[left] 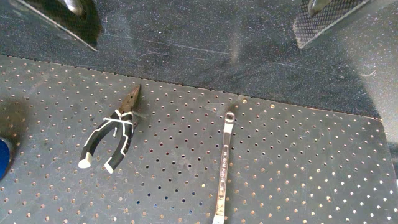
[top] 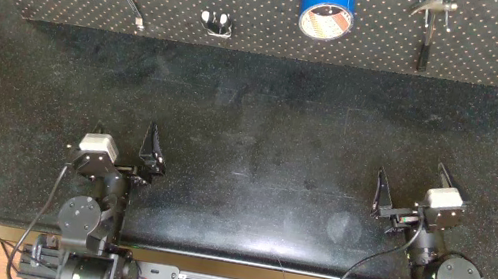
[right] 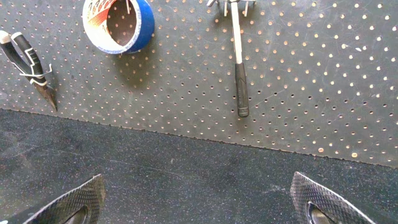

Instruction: Place Tools Onto Pegboard

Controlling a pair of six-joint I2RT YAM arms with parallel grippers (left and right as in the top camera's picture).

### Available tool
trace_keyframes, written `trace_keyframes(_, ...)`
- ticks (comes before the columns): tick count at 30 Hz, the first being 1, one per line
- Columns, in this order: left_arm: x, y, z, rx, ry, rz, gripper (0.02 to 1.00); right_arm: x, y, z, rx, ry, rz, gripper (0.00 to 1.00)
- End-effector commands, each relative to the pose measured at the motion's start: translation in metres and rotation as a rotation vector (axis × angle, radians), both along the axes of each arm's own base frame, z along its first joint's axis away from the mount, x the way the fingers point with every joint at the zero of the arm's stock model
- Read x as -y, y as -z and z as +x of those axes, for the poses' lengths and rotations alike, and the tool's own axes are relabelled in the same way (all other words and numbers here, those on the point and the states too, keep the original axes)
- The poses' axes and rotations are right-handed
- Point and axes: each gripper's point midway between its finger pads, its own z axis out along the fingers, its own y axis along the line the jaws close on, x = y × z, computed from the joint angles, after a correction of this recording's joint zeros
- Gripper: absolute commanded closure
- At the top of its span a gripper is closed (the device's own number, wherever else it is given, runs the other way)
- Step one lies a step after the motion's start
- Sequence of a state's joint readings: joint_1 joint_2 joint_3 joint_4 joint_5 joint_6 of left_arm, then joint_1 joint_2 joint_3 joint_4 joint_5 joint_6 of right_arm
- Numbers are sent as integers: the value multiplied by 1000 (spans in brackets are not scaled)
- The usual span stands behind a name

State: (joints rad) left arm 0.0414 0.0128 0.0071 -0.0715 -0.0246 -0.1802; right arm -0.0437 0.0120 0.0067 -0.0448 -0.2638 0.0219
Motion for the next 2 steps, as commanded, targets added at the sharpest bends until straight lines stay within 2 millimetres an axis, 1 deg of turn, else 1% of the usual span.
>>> trace_keyframes(1, 1, 1, 0, 0, 7, 2, 23, -3, 0, -1, 2, -15, 11, 25)
trace_keyframes(2, 1, 1, 0, 0, 7, 2, 23, -3, 0, -1, 2, -15, 11, 25)
